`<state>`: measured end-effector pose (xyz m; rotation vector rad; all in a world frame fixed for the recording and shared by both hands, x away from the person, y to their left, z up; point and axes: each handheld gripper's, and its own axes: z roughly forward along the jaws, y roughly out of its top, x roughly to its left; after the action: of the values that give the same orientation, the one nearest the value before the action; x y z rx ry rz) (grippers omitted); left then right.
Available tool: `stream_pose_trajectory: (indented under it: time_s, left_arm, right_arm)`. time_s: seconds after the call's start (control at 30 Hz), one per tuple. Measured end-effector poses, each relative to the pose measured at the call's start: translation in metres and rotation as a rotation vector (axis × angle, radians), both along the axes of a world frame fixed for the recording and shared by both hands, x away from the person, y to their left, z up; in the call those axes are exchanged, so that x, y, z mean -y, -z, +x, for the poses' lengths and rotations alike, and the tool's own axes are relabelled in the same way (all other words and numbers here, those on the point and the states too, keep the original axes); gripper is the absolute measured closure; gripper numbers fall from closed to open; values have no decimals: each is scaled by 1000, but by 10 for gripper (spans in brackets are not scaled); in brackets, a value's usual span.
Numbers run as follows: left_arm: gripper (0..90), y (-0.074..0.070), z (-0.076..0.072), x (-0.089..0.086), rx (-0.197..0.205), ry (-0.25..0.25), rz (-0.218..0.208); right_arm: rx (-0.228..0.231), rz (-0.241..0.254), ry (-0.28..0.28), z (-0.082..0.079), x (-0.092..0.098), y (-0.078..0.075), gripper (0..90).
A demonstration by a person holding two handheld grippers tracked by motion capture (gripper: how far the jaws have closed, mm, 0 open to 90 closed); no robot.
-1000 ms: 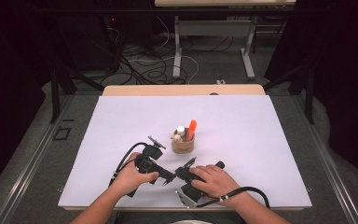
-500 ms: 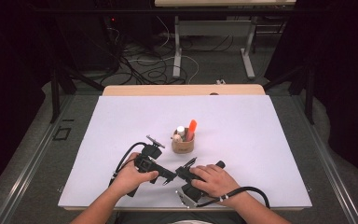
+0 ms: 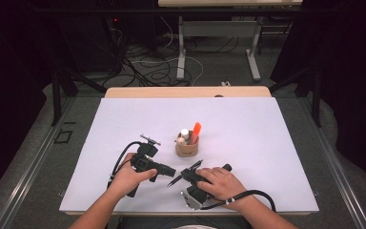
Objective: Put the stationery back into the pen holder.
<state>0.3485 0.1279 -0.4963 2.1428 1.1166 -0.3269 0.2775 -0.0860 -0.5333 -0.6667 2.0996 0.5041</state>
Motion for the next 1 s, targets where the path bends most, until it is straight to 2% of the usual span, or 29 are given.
stream_pose_trajectory:
  time_s: [0.07,0.1,0.17,0.2,0.23,0.27,0.3,0.33,0.37,0.47,0.53,0.57,0.63,0.67,0.77,0.83,0.93,1.0]
  left_arm:
    - [562,1,2,-3,31,-15,11]
    - [550,1,3,-5,52,-14,23]
    - [525,2,3,-8,87,-45,25]
    - [518,3,4,-9,107,-48,32]
    - [507,3,5,-10,126,-51,41]
    - [491,4,5,-11,140,-69,43]
    - [483,4,6,-12,157,-66,51]
    - [475,5,7,-13,166,-73,53]
    - [461,5,8,-14,183,-74,62]
    - [434,7,9,-16,211,-95,63]
    - [420,7,10,-18,241,-104,71]
    - [407,7,11,-20,260,-103,81]
    - [387,7,11,-20,273,-122,80]
    - [385,7,12,-21,283,-121,86]
    - [365,6,13,-23,306,-130,101]
    - [347,6,13,-23,314,-148,100]
    - [330,6,13,-24,332,-151,87]
    - [306,6,14,-24,333,-149,91]
  right_arm:
    - [-7,7,16,1,1,-2,796]
    - [-13,27,20,1,1,-2,796]
    - [-21,54,26,3,2,-4,796]
    - [-23,88,31,3,3,-3,796]
    - [-46,90,44,4,4,-4,796]
    - [-51,101,45,5,4,-5,796]
    - [-44,112,43,7,5,-6,796]
    - [-68,154,75,6,6,-5,796]
    - [-91,174,82,8,6,-7,796]
    - [-110,233,106,11,9,-12,797]
    - [-141,291,114,13,10,-15,796]
    - [-157,321,141,13,11,-17,796]
    - [-203,382,155,16,13,-21,796]
    - [-206,407,165,18,15,-24,796]
    - [-262,514,205,25,21,-32,796]
    - [-302,602,241,32,26,-39,796]
    - [-371,749,287,44,33,-48,797]
    - [-411,827,311,51,36,-53,797]
